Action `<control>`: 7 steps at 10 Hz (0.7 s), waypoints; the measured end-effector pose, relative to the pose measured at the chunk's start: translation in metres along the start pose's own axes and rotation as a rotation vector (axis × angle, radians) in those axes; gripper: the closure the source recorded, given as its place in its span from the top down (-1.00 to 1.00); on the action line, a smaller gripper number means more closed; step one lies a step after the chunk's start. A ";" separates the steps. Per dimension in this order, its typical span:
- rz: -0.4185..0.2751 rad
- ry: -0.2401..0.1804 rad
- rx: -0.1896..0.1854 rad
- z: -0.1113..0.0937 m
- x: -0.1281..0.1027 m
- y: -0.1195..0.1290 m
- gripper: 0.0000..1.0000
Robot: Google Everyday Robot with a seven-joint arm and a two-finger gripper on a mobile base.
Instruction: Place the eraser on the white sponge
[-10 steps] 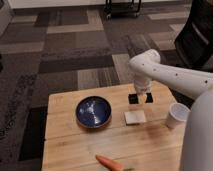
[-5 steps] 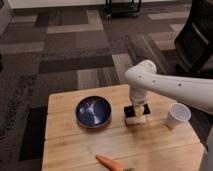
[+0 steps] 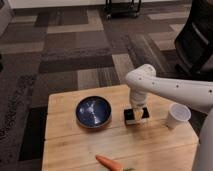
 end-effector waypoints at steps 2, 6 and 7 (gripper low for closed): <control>-0.004 0.002 -0.005 0.000 -0.001 0.000 -0.88; -0.005 0.002 -0.005 0.000 -0.001 0.000 -0.88; -0.005 0.002 -0.005 0.000 -0.001 0.000 -0.88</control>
